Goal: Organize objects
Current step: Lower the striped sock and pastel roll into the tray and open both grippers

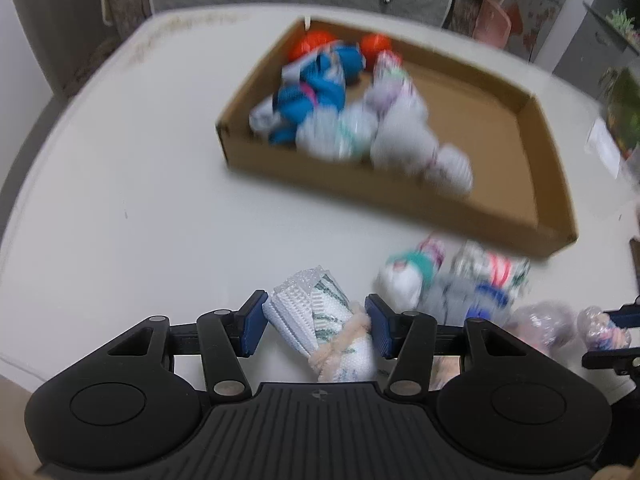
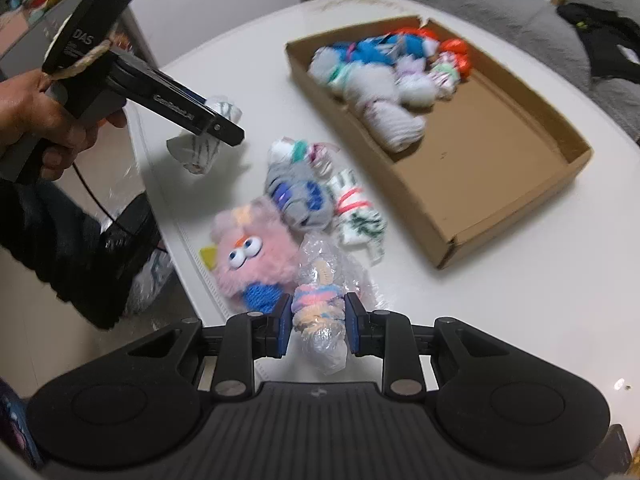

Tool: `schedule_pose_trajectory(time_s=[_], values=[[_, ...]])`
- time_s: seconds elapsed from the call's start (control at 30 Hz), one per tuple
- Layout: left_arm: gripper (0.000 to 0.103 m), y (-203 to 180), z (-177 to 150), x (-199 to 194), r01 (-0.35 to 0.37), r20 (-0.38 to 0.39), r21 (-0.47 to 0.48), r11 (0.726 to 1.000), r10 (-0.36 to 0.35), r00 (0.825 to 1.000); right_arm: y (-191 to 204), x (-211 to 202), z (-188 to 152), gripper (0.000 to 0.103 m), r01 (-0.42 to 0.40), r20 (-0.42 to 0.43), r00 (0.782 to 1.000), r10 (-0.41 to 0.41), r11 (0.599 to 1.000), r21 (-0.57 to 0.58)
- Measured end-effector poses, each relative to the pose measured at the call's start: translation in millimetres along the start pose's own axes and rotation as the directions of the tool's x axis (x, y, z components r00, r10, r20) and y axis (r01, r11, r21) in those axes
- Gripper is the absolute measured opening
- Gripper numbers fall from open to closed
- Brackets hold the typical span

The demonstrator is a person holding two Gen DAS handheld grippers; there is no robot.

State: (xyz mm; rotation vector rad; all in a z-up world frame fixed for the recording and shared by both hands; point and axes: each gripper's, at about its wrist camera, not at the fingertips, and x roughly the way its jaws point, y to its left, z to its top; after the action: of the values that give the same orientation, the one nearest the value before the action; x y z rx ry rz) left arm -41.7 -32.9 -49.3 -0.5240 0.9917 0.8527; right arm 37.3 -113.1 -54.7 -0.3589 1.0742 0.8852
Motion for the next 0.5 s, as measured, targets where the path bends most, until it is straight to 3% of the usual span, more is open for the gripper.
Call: schedule_pose_trajectory(time_s=[0.2, 0.5], values=[[0.059, -16, 38, -31, 0.018, 0.117, 0.047, 0.999, -0.023, 0.993, -20, -22, 9, 0.025, 0.002, 0.100, 0.995, -0.010, 0.997, 0.080], [0.059, -39, 87, -26, 0.030, 0.169, 0.126, 0.992, -0.052, 0.984, -58, -36, 26, 0.025, 0.061, 0.184, 0.978, -0.095, 0.981, 0.184]])
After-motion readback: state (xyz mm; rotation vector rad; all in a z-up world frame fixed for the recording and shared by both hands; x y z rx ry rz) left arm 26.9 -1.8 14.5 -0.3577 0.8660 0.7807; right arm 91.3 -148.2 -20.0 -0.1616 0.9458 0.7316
